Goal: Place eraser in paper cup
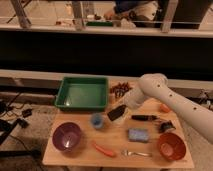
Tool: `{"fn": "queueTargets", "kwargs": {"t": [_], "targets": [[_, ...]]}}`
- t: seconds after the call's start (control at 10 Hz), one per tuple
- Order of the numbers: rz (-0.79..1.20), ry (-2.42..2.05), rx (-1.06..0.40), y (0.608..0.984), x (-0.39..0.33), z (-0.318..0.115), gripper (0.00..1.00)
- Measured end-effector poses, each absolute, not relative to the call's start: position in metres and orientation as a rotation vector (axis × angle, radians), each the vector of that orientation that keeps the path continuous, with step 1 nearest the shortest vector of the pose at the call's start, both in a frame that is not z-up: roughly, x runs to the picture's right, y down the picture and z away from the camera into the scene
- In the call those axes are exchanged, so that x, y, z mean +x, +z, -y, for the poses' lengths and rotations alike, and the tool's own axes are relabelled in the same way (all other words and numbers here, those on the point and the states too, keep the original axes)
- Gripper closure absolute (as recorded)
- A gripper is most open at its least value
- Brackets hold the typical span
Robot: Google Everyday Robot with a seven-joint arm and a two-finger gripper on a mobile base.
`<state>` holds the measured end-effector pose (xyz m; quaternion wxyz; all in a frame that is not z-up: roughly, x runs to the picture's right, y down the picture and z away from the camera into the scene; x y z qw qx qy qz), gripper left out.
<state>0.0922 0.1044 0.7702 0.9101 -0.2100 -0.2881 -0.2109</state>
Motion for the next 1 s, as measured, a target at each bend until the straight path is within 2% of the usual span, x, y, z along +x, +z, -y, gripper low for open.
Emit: {"fn": "queueTargets", "kwargs": {"t": [0.2,0.3,0.4,0.6,1.0], "targets": [[0.588,-0.437,-0.432,0.7732,0.0912,-0.1037,1.00],[0.583,-0.437,-0.430,0.7741,0.0916,-0.1034,0.97],[0.572,-0.438,-0.430,0.7743,0.0925,-0.1028,0.86],[0.561,-0.443,-0.431,0.7746,0.0891,-0.1012,0.72],[0.559,-0.440,-0.431,0.7746,0.0908,-0.1018,0.71]]}}
